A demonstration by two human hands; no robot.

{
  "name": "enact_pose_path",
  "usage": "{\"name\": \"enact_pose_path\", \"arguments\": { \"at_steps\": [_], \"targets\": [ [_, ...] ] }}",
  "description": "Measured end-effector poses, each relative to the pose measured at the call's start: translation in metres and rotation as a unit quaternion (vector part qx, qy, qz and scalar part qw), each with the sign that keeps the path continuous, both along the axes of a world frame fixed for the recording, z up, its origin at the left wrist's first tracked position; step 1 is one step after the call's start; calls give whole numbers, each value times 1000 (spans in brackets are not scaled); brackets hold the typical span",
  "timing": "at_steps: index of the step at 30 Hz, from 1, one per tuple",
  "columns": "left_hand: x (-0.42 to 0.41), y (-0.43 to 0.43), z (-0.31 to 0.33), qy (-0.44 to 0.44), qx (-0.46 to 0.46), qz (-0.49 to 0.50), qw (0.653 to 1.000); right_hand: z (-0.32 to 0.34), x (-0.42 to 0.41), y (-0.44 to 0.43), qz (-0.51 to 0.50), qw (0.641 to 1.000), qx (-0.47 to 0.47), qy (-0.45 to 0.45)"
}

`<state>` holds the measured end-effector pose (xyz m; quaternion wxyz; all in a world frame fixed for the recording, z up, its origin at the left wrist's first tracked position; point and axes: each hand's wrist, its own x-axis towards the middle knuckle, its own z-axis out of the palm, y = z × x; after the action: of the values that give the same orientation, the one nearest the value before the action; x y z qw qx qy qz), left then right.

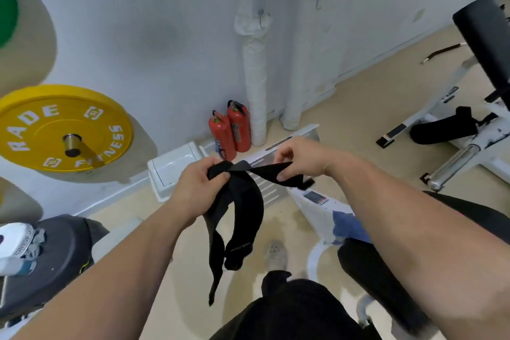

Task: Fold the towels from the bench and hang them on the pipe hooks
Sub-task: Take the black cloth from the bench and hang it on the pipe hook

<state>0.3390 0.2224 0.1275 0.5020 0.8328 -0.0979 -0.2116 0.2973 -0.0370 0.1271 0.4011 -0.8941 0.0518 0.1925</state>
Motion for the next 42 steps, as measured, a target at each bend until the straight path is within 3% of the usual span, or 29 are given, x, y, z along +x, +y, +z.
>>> {"name": "enact_pose_path", "arguments": {
  "at_steps": [2,6,10,15,20,22,28,32,36,42],
  "targets": [
    [33,-10,1,-11,30,-9,999,-6,30,-24,-41,999,30,3],
    [91,-28,0,5,59,-7,998,-6,81,-60,-139,973,182,20],
    [138,-46,-6,14,83,21,996,2,124,-75,-173,956,235,31],
    [185,-72,-7,3,46,62,997,1,164,-72,-226,923,310,27],
    [226,-105,-9,42,-53,28,997,7,191,-60,-250,899,356,44],
    [249,-112,-10,44,-72,14,996,10,199,-62,-236,908,343,38],
    [326,-122,-7,104,-92,-24,990,31,227,-73,-254,954,160,-7],
    [364,-130,-1,118,-97,-54,987,46,245,-75,-209,976,47,-37],
    [387,-141,3,147,-116,-86,978,64,264,-66,-137,987,78,18],
    [406,-146,13,170,-157,-163,959,59,312,-41,-303,930,170,-117]
  ]
}}
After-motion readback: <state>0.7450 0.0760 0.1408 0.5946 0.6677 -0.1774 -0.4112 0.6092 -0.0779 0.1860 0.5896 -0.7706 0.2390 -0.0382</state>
